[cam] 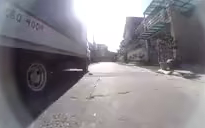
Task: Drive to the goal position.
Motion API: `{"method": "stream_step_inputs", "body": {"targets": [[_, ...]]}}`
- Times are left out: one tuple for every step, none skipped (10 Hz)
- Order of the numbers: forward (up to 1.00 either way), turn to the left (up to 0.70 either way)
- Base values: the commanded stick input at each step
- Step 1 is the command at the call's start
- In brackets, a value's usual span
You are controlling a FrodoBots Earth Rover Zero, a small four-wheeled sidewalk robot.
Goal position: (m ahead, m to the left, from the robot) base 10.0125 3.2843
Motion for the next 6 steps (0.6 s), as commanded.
{"method": "stream_step_inputs", "body": {"targets": [[0.70,0.00],[0.70,0.00],[0.70,0.00],[0.70,0.00],[0.70,0.00],[0.70,0.00]]}}
